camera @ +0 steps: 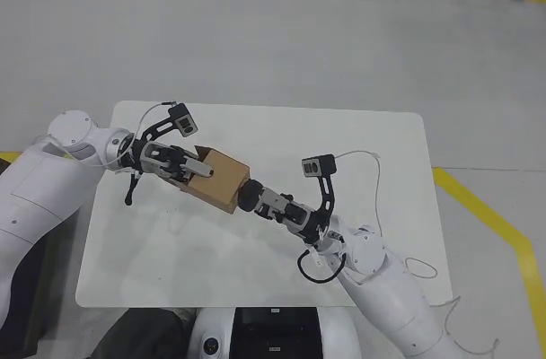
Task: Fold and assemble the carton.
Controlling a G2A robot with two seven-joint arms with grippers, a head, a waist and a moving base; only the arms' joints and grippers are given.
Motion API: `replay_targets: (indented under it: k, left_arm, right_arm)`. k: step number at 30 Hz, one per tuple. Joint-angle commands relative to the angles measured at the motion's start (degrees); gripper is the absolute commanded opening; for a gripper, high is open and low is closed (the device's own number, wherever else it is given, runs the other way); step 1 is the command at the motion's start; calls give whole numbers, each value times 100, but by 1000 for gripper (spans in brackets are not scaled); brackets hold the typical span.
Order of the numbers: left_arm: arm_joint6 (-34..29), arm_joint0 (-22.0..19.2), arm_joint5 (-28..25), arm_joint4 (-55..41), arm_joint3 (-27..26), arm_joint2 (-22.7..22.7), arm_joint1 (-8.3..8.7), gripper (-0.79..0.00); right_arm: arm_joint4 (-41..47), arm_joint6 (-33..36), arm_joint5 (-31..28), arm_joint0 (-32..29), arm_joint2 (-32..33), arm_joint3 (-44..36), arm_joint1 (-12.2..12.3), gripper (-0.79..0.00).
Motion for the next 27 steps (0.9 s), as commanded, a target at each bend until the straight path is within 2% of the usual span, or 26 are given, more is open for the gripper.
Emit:
replay_targets:
  k: [1, 6, 15, 20, 27]
  left_arm:
    - [0, 8, 4, -13, 8, 0, 6, -785]
    - [0, 20, 21, -48, 36, -1, 17, -785]
    - [0, 2, 335, -371, -11, 56, 36, -785]
    - [0, -30, 470, -368, -23, 145, 64, -785]
    - [0, -116, 469, -290, 70, 294, 70, -785]
  right_arm:
    - [-6, 3, -18, -9, 6, -20, 1, 0]
    - [-65, 15, -67, -71, 42, -107, 14, 0]
    - [-238, -27, 15, -146, 78, -213, 33, 0]
    - [-189, 35, -124, -136, 59, -260, 31, 0]
    - [-352, 76, -92, -163, 107, -351, 54, 0]
